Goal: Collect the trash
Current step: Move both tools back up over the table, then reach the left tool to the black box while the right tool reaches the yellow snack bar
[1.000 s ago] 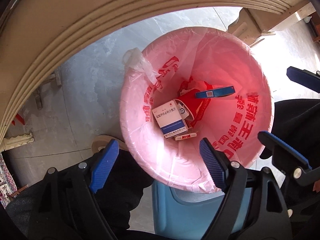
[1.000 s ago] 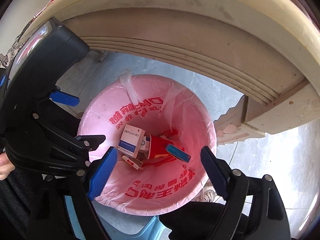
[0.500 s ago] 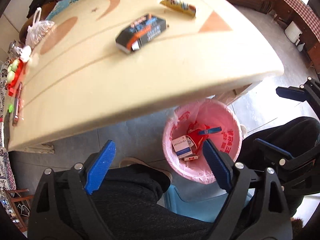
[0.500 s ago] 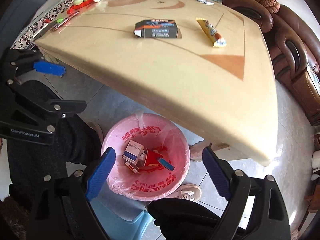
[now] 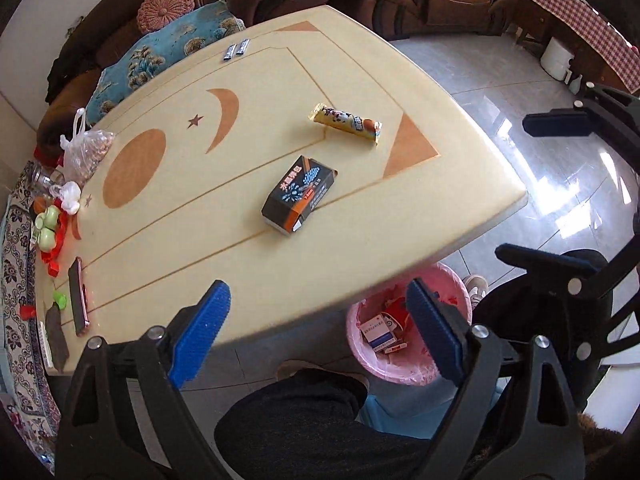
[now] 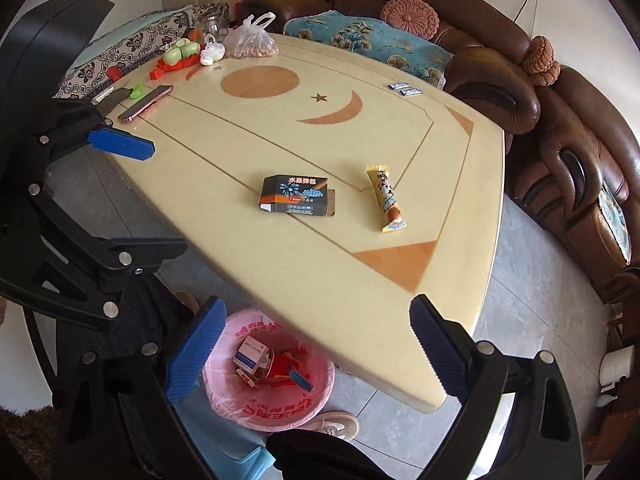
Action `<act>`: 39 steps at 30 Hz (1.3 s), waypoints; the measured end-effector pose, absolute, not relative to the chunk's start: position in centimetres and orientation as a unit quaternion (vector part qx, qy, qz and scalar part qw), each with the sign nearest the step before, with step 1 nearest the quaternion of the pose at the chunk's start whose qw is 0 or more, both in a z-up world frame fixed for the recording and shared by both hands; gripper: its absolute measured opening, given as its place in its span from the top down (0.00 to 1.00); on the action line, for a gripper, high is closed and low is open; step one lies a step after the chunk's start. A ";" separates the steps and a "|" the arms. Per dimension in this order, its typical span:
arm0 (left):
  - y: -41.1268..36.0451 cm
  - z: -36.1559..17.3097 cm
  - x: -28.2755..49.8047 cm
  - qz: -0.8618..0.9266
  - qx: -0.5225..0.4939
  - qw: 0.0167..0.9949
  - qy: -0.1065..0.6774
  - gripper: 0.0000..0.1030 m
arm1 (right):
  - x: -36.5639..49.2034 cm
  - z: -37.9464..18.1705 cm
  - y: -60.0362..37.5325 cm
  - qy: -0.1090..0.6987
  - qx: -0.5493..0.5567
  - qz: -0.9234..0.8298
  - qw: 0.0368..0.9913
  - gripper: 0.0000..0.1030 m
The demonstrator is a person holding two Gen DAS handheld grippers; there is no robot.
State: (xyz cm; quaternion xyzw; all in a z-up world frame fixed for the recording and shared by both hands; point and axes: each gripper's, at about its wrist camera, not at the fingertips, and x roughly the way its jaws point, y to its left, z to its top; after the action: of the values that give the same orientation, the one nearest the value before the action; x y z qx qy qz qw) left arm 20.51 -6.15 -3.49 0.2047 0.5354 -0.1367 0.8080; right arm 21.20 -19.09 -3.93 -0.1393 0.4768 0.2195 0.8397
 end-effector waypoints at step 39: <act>-8.6 -9.0 33.7 -0.255 0.284 0.714 0.587 0.15 | 40.1 -9.2 -19.0 0.551 -0.124 0.256 0.785 0.12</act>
State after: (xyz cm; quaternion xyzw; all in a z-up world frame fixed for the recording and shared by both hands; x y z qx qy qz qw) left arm 33.74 -8.61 -8.97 0.2841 0.5867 -0.2546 0.7143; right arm 40.06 -19.05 -9.20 -0.1243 0.5510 0.2559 0.7845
